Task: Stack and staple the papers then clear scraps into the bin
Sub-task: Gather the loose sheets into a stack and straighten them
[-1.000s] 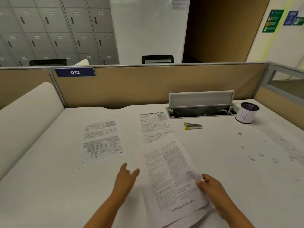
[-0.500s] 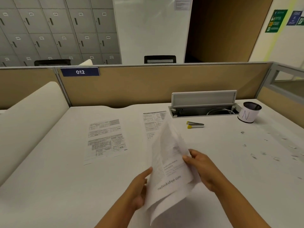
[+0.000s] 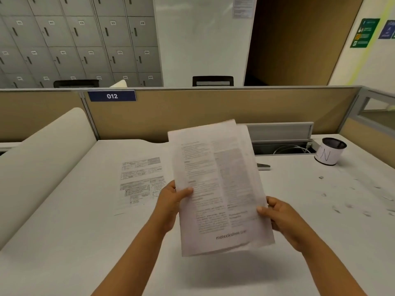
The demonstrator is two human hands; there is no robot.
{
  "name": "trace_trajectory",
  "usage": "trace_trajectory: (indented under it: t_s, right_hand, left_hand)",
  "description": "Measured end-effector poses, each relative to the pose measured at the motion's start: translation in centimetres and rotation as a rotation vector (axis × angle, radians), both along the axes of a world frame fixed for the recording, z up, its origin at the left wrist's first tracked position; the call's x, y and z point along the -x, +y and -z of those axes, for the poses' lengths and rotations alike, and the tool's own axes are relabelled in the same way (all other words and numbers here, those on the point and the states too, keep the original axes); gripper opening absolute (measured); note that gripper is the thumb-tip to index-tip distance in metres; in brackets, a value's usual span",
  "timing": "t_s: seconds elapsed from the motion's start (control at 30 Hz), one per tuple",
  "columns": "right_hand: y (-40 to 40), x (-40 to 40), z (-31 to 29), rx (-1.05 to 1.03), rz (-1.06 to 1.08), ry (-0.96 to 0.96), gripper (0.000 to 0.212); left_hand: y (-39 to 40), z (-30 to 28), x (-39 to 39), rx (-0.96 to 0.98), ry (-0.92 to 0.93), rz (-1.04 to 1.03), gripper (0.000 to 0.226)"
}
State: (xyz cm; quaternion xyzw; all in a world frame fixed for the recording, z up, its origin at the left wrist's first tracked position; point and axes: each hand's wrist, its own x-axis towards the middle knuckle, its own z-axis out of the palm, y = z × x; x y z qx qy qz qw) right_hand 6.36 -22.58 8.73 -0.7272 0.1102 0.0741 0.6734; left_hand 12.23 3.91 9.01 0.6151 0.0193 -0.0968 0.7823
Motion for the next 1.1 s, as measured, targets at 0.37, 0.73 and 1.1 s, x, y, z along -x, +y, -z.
trace_trajectory:
  t_s: [0.37,0.73,1.1]
  right_hand:
    - [1.5,-2.5,-0.3,-0.104,0.224,-0.167,0.017]
    - [3.1,-4.2,1.0,-0.029,0.229,-0.230,0.007]
    - [4.9,-5.1,0.1,-0.013,0.272,-0.340,0.012]
  left_hand:
    - [-1.8,-2.5,1.9,-0.290,-0.458,-0.193,0.025]
    - [0.1,-0.9,0.9,-0.258,-0.356,-0.137,0.023]
    - [-0.4,-0.4,0.7,-0.227,-0.320,-0.262,0.017]
